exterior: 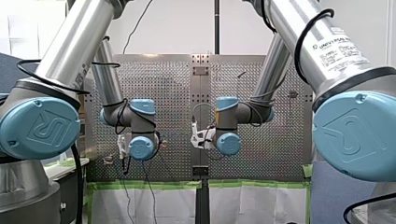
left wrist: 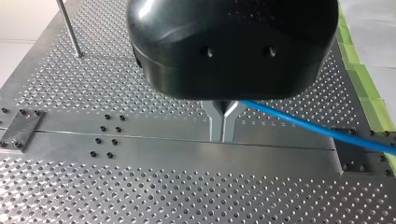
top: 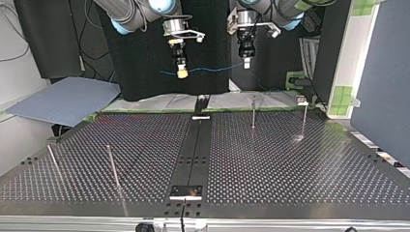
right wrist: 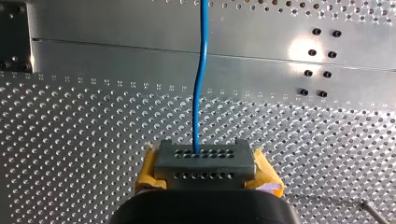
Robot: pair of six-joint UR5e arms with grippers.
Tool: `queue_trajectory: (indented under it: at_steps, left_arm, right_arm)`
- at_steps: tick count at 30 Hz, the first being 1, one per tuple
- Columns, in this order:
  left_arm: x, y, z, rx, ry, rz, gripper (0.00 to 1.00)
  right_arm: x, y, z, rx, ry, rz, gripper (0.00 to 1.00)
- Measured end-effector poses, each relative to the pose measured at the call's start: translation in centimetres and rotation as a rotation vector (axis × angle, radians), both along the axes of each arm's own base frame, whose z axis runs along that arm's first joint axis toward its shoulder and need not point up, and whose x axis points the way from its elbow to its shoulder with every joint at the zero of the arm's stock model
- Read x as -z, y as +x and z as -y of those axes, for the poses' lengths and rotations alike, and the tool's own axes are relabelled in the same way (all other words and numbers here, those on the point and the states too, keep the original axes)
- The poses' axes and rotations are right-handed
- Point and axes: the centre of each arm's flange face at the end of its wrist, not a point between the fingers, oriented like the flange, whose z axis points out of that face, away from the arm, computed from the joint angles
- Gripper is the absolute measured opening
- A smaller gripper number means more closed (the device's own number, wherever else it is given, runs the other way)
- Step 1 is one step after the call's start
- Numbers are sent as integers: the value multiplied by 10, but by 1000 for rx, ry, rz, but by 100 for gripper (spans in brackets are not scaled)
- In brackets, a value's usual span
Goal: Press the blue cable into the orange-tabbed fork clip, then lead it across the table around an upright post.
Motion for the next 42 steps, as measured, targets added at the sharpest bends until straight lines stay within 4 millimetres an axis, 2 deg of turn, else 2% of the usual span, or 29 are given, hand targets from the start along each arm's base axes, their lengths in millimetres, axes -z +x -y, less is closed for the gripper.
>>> queue_trajectory:
  at_steps: [17, 27, 42]
  left_arm:
    - [0, 0, 0, 0, 1, -1, 0]
    - [24, -16, -4, 15, 49, -66, 0]
    - [27, -17, -4, 16, 53, -72, 0]
  right_arm:
    - [0, 0, 0, 0, 0, 0, 0]
    - [-1, 0, 0, 0, -1, 1, 0]
    - [-1, 0, 0, 0, -1, 1, 0]
